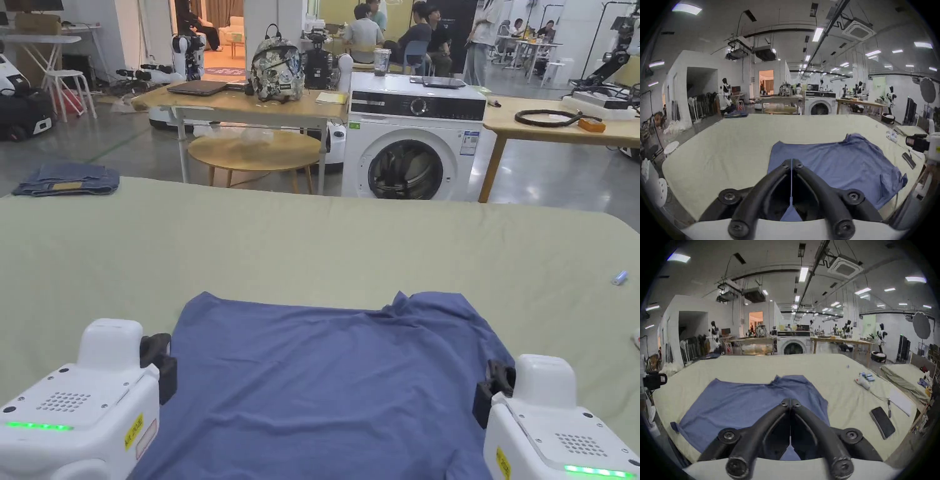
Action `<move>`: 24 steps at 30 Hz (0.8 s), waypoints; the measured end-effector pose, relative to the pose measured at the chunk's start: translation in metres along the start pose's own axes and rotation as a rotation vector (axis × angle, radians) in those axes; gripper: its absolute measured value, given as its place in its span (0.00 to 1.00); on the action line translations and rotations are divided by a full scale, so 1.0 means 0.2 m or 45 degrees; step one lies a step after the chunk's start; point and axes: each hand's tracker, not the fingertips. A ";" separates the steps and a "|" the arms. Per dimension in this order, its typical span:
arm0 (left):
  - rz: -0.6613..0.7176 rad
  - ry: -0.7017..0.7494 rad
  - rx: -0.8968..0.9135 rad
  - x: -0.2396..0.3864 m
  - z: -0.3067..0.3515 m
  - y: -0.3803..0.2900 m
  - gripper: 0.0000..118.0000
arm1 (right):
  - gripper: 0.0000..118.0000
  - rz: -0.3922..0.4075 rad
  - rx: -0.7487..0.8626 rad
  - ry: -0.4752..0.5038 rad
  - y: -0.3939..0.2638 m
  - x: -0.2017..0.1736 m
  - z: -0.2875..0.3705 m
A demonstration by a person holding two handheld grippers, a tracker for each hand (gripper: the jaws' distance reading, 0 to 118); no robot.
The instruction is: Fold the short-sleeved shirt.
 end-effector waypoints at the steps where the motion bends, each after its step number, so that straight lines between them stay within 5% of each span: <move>1: -0.001 -0.001 -0.012 0.00 -0.01 0.01 0.00 | 0.00 -0.001 0.004 -0.001 0.01 -0.01 0.00; 14: 0.105 -0.032 -0.925 -0.46 -0.34 -0.24 0.00 | 0.00 0.008 -0.116 0.005 -0.08 0.03 -0.05; 16: 0.100 -0.013 -1.002 -0.51 -0.38 -0.29 0.28 | 0.00 0.011 -0.132 0.003 -0.10 0.04 -0.06; 17: 0.103 0.020 -1.027 -0.50 -0.37 -0.31 0.35 | 0.00 0.017 -0.143 -0.001 -0.10 0.04 -0.06; 24: 0.220 0.058 -1.121 -0.53 -0.38 -0.49 0.43 | 0.00 0.035 -0.193 -0.002 -0.16 0.04 -0.08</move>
